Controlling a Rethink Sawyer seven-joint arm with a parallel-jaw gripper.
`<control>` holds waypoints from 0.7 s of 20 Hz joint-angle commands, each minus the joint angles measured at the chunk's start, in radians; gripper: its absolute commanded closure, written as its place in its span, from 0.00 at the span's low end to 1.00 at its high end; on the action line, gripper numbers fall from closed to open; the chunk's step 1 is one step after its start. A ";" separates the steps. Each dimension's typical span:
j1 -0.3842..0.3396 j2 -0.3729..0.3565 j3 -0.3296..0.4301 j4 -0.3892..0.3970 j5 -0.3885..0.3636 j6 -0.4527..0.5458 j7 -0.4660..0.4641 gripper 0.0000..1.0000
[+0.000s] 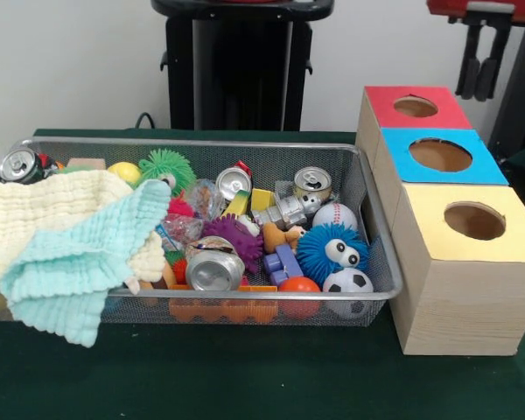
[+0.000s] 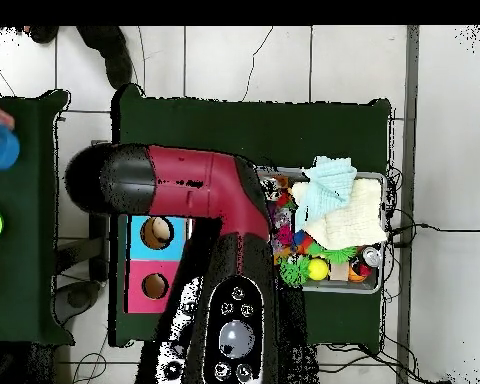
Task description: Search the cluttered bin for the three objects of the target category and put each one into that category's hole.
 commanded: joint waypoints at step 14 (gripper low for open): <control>-0.227 0.029 0.215 0.308 -0.184 -0.176 -0.167 1.00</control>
